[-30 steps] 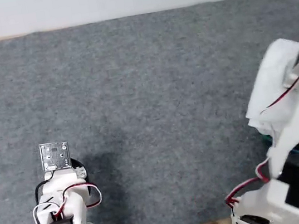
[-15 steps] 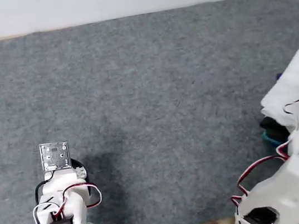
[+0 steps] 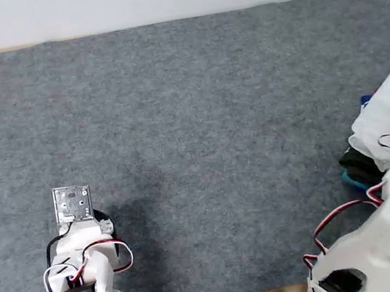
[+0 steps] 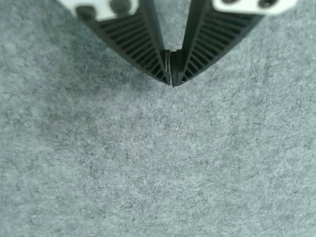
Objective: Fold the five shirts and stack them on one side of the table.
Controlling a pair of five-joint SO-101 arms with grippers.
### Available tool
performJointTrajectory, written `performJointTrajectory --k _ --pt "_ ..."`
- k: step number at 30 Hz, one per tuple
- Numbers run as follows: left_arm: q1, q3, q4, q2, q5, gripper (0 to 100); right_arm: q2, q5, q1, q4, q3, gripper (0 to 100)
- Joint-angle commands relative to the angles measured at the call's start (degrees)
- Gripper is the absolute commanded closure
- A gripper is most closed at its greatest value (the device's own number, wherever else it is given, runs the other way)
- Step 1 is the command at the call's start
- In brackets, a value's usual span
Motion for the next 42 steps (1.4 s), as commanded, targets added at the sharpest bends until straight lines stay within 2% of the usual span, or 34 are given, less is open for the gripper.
performJointTrajectory --k 1,6,11,13,19,28,32,37,42 --pt "-0.44 -0.22 0.35 -0.09 -0.26 99 -6.37 -0.88 0.57 4.70 -6.33 75.9" --pt "-0.44 -0.22 0.35 -0.09 -0.26 99 -6.90 -1.05 0.48 6.90 -6.24 77.7" --pt "-0.44 -0.22 0.35 -0.09 -0.26 99 -2.15 -0.70 1.63 7.16 -4.84 99.7" --pt "-0.44 -0.22 0.35 -0.09 -0.26 99 1.80 -0.97 2.68 6.81 -4.84 96.5" --pt "-0.44 -0.22 0.35 -0.09 -0.26 99 12.09 -0.70 6.46 -0.48 -5.19 96.4" --pt "-0.44 -0.22 0.44 -0.09 -0.26 99 -1.19 -0.70 2.07 8.40 -7.38 96.2" --pt "-0.44 -0.22 0.70 0.00 -0.26 99 -4.44 -0.62 2.33 2.42 -7.30 96.2" --pt "-0.44 -0.22 1.58 0.00 -0.26 99 0.66 -0.18 5.49 -8.48 -7.12 96.2" --pt "-0.44 -0.22 1.58 0.00 -0.26 99 12.09 7.03 7.78 -19.47 -7.30 96.2"
